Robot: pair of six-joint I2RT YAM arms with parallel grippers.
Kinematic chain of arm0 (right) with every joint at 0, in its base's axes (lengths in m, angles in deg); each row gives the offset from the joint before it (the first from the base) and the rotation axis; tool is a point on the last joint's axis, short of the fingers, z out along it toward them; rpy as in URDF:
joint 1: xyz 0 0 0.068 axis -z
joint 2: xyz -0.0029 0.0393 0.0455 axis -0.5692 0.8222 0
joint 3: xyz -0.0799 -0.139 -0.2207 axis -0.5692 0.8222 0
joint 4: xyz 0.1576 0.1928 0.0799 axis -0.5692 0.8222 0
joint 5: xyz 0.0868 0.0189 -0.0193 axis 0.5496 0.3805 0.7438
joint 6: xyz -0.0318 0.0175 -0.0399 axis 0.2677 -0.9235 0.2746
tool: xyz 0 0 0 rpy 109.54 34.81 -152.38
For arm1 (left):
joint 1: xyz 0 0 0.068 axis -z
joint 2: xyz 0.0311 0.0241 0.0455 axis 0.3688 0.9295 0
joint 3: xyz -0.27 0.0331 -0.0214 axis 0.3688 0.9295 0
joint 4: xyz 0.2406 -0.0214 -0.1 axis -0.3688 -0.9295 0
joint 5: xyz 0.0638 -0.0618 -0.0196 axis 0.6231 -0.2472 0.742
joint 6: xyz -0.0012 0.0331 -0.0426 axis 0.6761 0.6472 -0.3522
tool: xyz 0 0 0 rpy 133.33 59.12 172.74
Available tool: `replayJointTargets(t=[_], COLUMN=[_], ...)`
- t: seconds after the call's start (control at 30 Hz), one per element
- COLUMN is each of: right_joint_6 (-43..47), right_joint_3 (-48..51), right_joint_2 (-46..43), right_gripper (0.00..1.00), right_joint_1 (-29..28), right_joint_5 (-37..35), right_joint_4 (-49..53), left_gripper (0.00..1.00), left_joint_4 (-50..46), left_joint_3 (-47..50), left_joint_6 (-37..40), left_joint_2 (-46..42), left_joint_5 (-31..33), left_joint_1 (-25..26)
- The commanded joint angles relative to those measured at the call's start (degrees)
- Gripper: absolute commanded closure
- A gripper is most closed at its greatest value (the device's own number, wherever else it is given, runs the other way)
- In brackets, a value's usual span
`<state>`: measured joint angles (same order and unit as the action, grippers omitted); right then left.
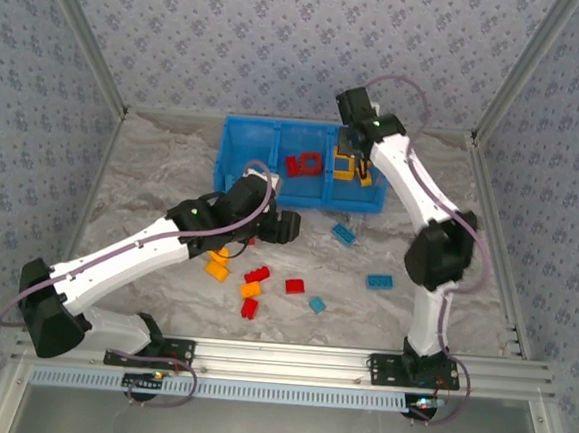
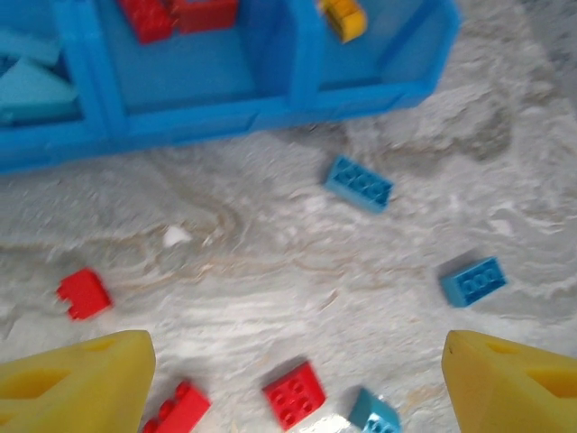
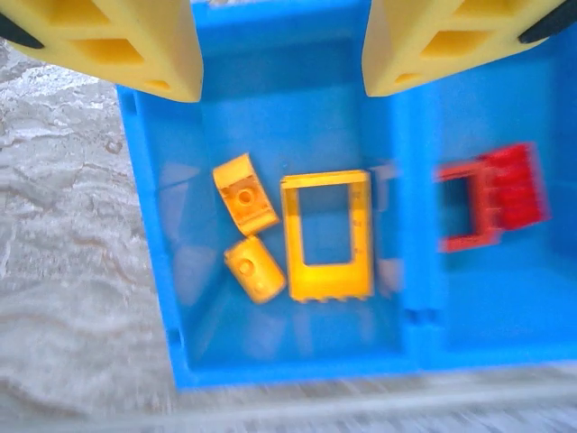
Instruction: Sort the legos into containers by color
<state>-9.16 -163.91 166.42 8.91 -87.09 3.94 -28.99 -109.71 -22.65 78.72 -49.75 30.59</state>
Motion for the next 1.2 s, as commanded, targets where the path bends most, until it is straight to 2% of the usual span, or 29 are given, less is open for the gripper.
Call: replayJointTargets(t=[0.0,0.17,0.23,0.3,0.43,0.53,0.63,0.73,0.9,1.03,1.17], right_joint_6=[0.51,-0.86,-1.21,-2.55,-8.72,-11.25,-14.28,-17.57,-23.62,-26.66,-28.16], right_joint_3=[11.94,33.97,41.44,47.72,55.09,58.49,61.35,62.17,59.95,56.13,55.18], right_joint_2=[-12.20,-32.71,-40.50,-47.03,-58.67,-67.76,-75.46,-80.15,-83.86,-85.05,-86.78], right_gripper=[0.48,0.46,0.45,0.43,0.43,0.41,0.37,0.35,0.35,0.34,0.33], right_joint_1=[-3.57,-12.42,-16.20,-19.26,-23.22,-24.28,-24.80,-24.86,-25.06,-24.95,-24.94], right_joint_5=[-0.03,2.19,5.63,8.44,8.42,11.78,16.27,22.16,26.77,26.09,26.67], right_joint_4=[-4.72,-7.91,-8.60,-7.98,-1.20,0.51,1.88,3.24,8.80,16.38,17.97], left_gripper=[0.17,0.20,0.21,0.24,0.29,0.28,0.27,0.25,0.24,0.23,0.22], left_joint_4=[-2.92,-0.17,-0.51,-0.97,-2.33,-5.95,-10.87,-9.89,-12.49,-13.21,-12.41], left_joint_3=[0.86,-2.58,-4.93,-6.24,-8.06,-10.22,-11.41,-10.23,-13.71,-15.04,-15.12], left_joint_6=[-3.69,-8.71,-10.37,-13.30,-15.12,-11.06,-4.72,1.42,7.59,9.22,10.33], left_joint_2=[1.30,8.90,12.29,14.64,18.82,22.71,26.36,28.16,33.80,37.44,39.08], left_joint_5=[-3.68,-7.67,-7.68,-8.27,-11.10,-13.79,-13.04,-13.19,-9.83,-7.68,-7.41], left_joint_1=[-1.22,-0.66,-0.18,-0.02,2.98,7.56,12.28,15.40,18.96,19.95,20.04])
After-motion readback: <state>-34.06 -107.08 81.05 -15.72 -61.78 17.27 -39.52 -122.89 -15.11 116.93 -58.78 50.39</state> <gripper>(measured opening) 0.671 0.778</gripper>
